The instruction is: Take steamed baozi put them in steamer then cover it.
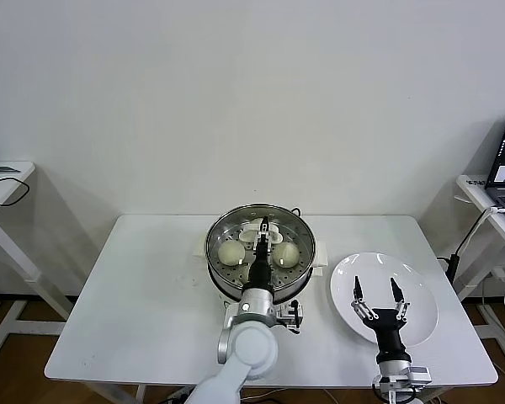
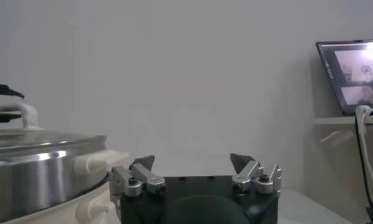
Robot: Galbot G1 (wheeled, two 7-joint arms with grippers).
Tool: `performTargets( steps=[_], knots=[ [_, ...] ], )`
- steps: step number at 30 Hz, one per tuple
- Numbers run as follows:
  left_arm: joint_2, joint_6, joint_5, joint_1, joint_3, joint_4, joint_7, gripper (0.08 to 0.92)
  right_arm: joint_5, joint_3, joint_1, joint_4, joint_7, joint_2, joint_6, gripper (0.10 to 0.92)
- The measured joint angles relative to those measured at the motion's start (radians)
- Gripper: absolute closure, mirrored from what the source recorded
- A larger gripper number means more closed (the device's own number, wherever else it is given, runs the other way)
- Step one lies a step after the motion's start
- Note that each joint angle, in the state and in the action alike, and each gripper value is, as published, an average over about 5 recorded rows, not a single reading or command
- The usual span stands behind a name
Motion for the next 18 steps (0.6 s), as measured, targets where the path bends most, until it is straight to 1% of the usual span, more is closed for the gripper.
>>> performTargets(
  steps=[6,9,12,14,18],
  knots=[
    [0.047,-0.004,-0.019,0.048,-0.011,-0.094,-0.001,0.280,0.004,-0.002,0.004,-0.006,-0.003,-0.008,0.003,0.203],
    [0.075,-0.007,-0.034,0.079,-0.027,-0.156,-0.002,0.210,0.006,-0.003,0.007,-0.008,-0.003,-0.012,0.004,0.203],
    [0.109,-0.010,-0.065,0.118,-0.050,-0.224,-0.005,0.182,0.009,-0.003,0.011,-0.006,-0.003,-0.018,0.001,0.203],
    [0.133,-0.017,-0.097,0.151,-0.074,-0.270,-0.012,0.179,0.012,-0.002,0.014,-0.003,-0.002,-0.021,-0.003,0.203],
    [0.167,-0.052,-0.211,0.227,-0.146,-0.360,-0.053,0.177,0.016,0.003,0.015,0.010,0.001,-0.026,-0.016,0.203]
  ],
)
